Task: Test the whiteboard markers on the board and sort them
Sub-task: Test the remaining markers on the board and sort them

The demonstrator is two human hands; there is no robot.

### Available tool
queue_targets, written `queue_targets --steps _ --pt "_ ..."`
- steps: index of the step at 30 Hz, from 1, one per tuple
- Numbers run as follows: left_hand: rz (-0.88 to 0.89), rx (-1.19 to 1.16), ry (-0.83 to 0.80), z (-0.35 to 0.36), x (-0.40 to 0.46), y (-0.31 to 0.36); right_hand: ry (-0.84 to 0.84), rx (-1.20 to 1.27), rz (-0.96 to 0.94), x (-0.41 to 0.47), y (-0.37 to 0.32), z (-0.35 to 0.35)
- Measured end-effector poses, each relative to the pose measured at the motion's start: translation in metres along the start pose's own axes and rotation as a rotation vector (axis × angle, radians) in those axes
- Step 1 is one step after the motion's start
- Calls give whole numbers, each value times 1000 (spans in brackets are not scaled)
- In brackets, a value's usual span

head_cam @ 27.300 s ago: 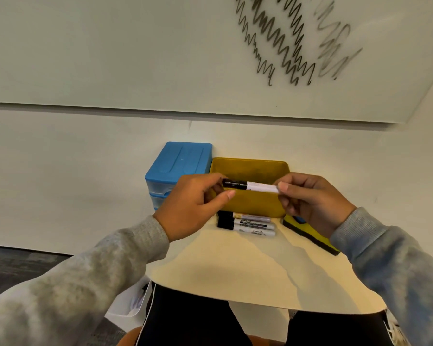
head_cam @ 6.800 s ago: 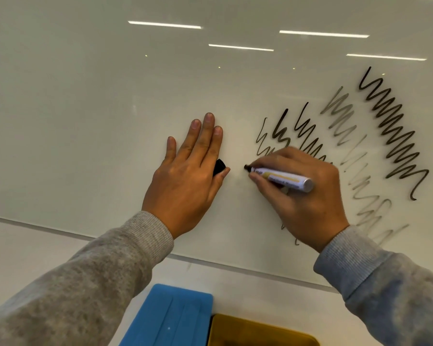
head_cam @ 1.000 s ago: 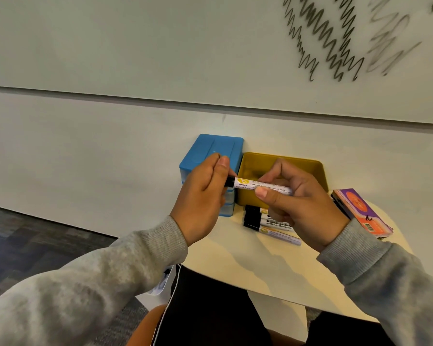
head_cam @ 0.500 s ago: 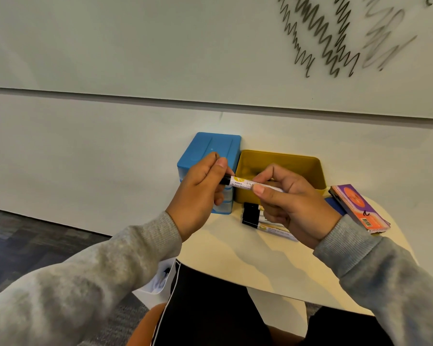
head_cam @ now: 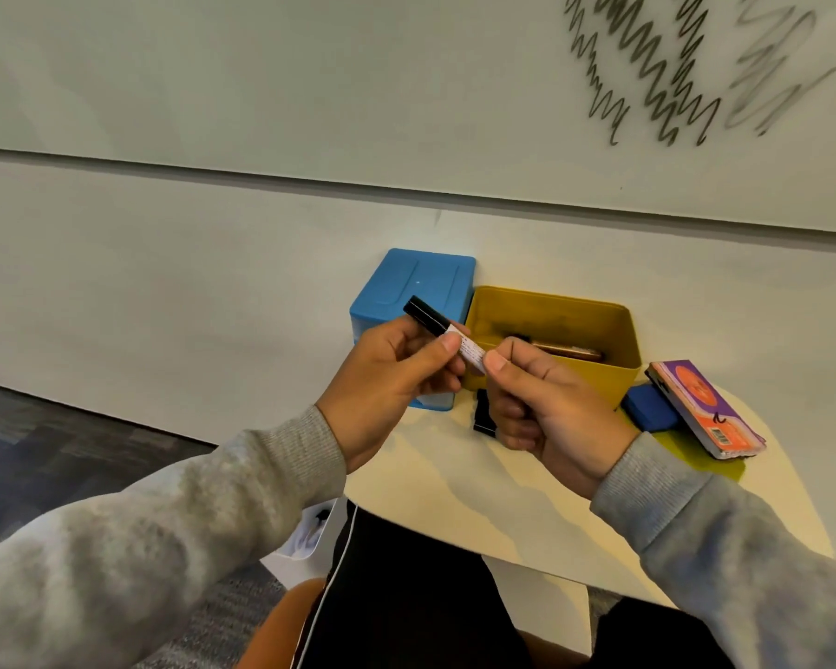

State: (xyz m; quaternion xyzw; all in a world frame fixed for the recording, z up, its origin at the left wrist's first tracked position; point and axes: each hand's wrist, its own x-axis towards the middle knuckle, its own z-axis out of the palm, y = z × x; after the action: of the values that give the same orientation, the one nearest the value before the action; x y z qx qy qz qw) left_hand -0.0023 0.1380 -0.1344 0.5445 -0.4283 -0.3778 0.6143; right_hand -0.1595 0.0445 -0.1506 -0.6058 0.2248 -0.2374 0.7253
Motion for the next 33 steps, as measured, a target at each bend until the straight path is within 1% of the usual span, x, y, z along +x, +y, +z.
queue_targets --steps 3,7,10,12,13,16,18,20,22,24,27,30,33 --pt "53 127 64 -16 0 -3 12 -120 -11 10 8 9" --pt "140 207 202 -49 3 -2 -19 -242 -49 31 20 27" --pt "276 375 319 -79 10 -5 -7 -353 -61 52 38 39" --pt "324 509 368 -99 16 -10 -11 -509 -115 64 55 47" --pt "308 550 379 -108 19 -14 -23 -623 -149 69 64 49" --pt "139 613 357 -136 28 -34 -117 -1036 -224 80 96 54" --pt "-22 671 312 -156 35 -58 -211 -1215 -293 84 114 58" --pt "-192 745 241 -174 41 -90 -271 -1325 -346 84 126 61" --pt "-359 825 160 -190 48 -126 -272 -1344 -352 84 132 61" --pt "-507 954 72 -204 57 -159 -270 -1332 -330 85 133 59" --pt "-694 1101 -17 -214 67 -200 -268 -1317 -329 87 137 57" --pt "-818 1089 -41 -209 74 -239 -238 -1300 -344 89 142 56" --pt "-853 1125 -62 -199 61 -273 -233 -1299 -364 87 141 56"
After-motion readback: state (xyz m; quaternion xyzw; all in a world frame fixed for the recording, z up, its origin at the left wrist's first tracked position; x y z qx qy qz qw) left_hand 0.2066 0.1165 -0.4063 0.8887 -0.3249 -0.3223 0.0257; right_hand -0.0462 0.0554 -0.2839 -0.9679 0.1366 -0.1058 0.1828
